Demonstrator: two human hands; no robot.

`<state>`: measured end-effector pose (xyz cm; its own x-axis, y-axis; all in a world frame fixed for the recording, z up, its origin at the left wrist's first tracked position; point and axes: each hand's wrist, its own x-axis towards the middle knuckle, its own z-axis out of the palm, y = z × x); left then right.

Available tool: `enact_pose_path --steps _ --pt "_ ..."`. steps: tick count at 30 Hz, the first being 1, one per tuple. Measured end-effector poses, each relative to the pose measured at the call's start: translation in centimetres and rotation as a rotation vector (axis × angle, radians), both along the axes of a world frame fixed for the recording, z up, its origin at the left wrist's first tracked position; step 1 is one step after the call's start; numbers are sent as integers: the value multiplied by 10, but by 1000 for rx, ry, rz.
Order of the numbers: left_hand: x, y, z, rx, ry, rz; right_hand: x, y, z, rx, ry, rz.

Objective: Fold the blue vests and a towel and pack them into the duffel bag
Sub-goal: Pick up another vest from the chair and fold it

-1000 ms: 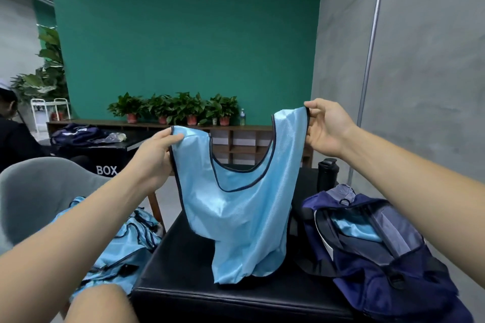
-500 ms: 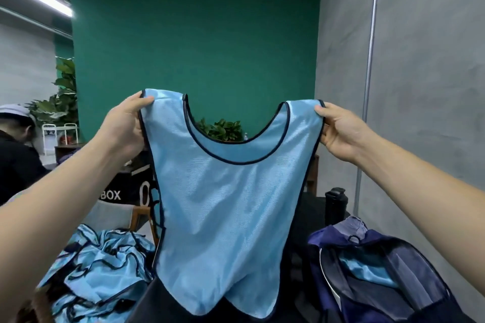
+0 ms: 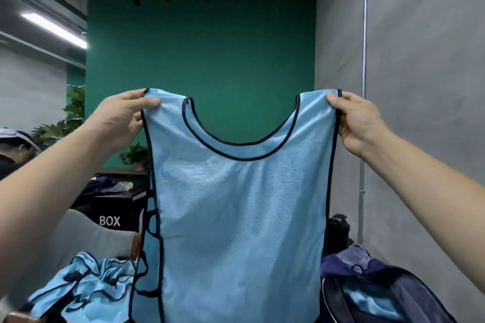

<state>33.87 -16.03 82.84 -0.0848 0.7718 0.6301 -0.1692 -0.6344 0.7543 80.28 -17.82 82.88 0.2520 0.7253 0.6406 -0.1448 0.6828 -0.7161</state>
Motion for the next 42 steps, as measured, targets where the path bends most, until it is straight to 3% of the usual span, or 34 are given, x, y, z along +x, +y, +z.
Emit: enact_pose_path --steps 11,19,32,42 --pt "6 -4 20 45 -39 169 3 -38 20 325 -105 -299" --pt "6 -1 8 109 76 254 -4 -35 10 331 -101 -355" --pt "14 159 -123 -226 335 499 -10 149 -145 -252 -150 -300" --pt "28 277 -238 -438 283 440 -7 251 -244 -523 -263 -243"
